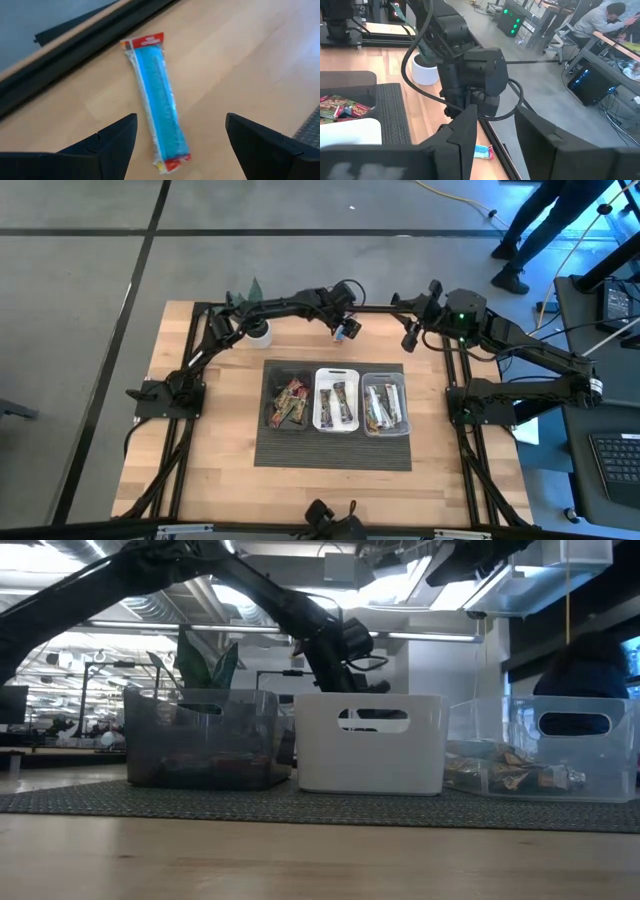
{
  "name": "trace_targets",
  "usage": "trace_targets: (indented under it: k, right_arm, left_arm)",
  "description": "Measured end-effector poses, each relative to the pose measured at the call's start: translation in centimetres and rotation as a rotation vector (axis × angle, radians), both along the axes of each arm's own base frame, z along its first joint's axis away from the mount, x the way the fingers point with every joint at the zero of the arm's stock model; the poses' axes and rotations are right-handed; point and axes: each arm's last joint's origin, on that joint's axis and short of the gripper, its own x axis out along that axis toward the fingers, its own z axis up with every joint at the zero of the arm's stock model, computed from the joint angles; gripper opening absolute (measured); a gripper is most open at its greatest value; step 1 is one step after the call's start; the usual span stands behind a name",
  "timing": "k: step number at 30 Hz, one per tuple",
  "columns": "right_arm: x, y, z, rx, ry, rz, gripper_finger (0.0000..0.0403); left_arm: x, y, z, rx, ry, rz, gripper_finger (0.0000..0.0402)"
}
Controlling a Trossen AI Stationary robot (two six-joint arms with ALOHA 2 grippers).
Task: Pick and place Granola Bars by type
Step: Put the red granola bar into the black bin
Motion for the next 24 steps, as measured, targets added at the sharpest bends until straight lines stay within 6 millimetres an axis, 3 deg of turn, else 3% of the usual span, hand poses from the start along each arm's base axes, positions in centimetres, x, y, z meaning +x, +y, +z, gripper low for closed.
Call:
trace_targets:
  k: [6,14,18,24]
  right_arm:
    - [-0.2,-0.4,0.0,-0.001,-0.001,-0.021,0.0136]
    - [-0.4,-1.2,0.1,0.061,-0.055,-0.086,0.0136]
    - [-0.2,-2.9,-0.9,0.25,-0.12,-0.21,0.0136]
    - [2.2,-7.0,-3.8,0.477,-0.054,-0.153,0.0136]
  left_arm:
    - [-0.8,1.1,-0.1,-0.081,-0.019,-0.043,0.0294]
    - [-0.9,1.0,-0.5,-0.059,0.024,-0.044,0.0294]
    - [-0.9,0.9,-0.5,-0.048,0.03,-0.064,0.0294]
    - [-0.8,0.5,-0.6,-0.041,0.046,-0.126,0.0294]
